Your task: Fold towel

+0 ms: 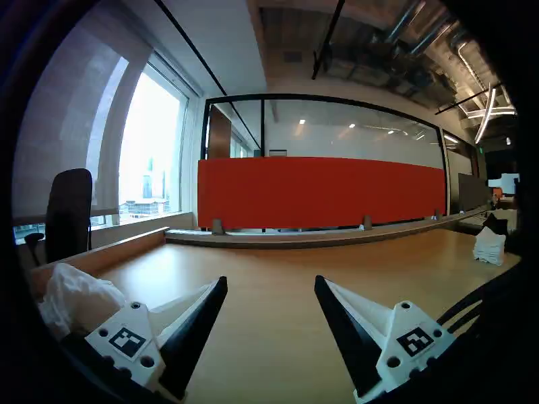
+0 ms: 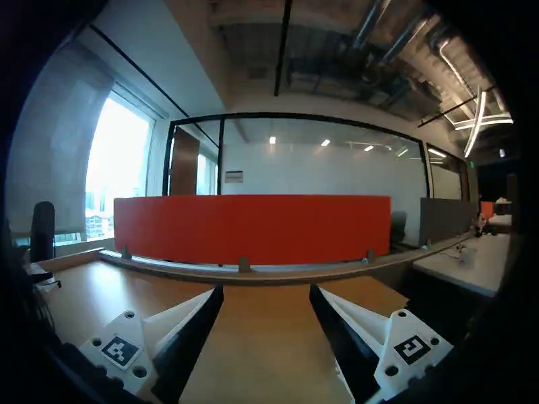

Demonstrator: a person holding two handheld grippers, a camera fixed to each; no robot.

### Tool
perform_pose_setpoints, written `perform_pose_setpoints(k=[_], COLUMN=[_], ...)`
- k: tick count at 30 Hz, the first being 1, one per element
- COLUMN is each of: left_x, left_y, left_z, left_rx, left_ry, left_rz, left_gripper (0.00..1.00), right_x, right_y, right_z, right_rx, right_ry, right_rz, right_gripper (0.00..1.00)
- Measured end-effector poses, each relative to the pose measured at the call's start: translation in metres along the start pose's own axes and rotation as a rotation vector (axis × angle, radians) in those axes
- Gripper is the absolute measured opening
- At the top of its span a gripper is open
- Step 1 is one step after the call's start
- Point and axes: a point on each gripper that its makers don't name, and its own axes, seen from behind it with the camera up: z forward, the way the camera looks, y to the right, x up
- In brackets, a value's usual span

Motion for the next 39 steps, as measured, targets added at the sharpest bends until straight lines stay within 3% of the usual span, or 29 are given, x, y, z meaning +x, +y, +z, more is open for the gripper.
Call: perform_pose_setpoints(k=[18,39], left_x=[0.0,-0.001], left_y=[0.0,0.0], left_z=[0.0,0.0], left_rx=[0.0,0.0], left_ry=[0.0,0.0], left_rz=[0.0,0.0], left_gripper=[0.96,0.96], right_x=[-0.065,-0.093], right_y=[0.024,0.006], right_z=[0.004,0.006], right_rx=[-0.022,0.003], right_ry=[-0.029,-0.046], right_rz=[0.032,0.03], right_gripper=[0.99,0.99])
